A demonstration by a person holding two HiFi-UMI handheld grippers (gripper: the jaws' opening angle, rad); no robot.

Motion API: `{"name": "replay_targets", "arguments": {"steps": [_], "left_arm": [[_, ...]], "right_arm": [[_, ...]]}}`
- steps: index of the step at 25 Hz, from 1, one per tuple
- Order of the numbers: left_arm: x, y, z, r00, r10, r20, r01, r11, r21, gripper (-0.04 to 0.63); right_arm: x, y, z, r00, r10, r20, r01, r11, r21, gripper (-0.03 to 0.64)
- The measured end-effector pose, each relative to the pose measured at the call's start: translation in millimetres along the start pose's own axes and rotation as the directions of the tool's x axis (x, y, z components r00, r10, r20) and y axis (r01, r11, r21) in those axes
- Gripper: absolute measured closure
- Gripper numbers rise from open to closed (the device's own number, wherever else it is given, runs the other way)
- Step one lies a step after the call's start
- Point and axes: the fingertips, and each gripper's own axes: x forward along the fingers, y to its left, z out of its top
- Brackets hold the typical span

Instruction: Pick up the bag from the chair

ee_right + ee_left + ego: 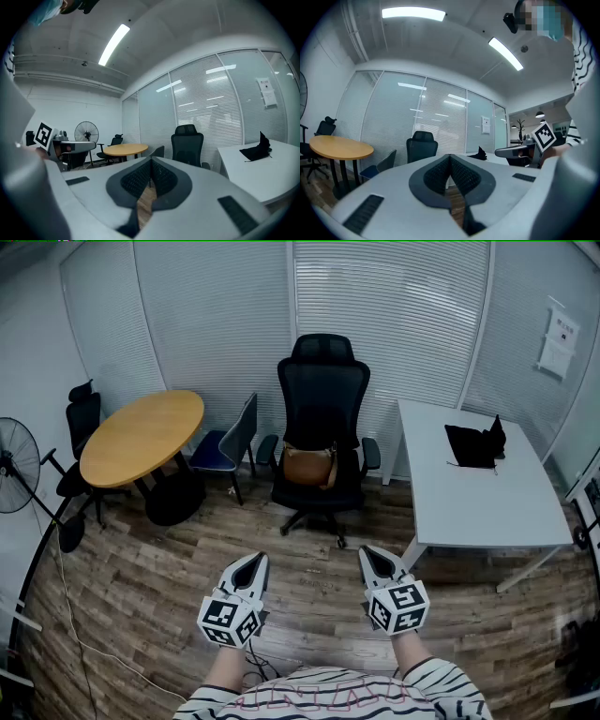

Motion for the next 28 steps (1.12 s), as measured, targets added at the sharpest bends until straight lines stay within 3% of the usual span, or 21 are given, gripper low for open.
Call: {"name": "replay_targets", "arguments": {"steps": [8,9,10,11,12,13,28], "left_arm": [[8.7,18.8,-9.8,0.999,-0.03,0.02,0.03,1.0,0.008,0.558],[12.2,21.2,-11.9,0.999,-0.032,0.019,0.032,0.999,-0.003,0.536],[16.6,23.6,-14.8,0.999,-0.035,0.013,0.036,0.999,-0.021,0.462],[21.5,25.9,-18.4,0.999,-0.039,0.002,0.039,0.999,-0.036,0.388],[26.6,28.3,-22.1,0.999,-0.041,-0.01,0.041,0.998,-0.045,0.373],[31.7,31.0,-25.3,0.999,-0.043,-0.018,0.042,0.998,-0.048,0.373],[172.9,91.6,-24.7,0.999,0.013,-0.041,-0.016,0.998,-0.066,0.367]], "right_arm": [[16.8,3.1,-3.4,0.998,-0.029,0.054,0.025,0.996,0.083,0.588],[20.6,0.2,-4.4,0.998,-0.037,0.056,0.031,0.994,0.106,0.584],[25.4,-3.2,-6.5,0.998,-0.042,0.049,0.036,0.991,0.129,0.578],[30.8,-6.6,-9.2,0.998,-0.045,0.036,0.039,0.988,0.147,0.531],[36.6,-10.2,-11.8,0.999,-0.045,0.022,0.041,0.986,0.159,0.44],[42.8,-14.0,-14.3,0.999,-0.046,0.011,0.043,0.985,0.165,0.411],[182.8,-106.2,-9.9,0.998,0.048,-0.052,-0.037,0.982,0.184,0.411]]}}
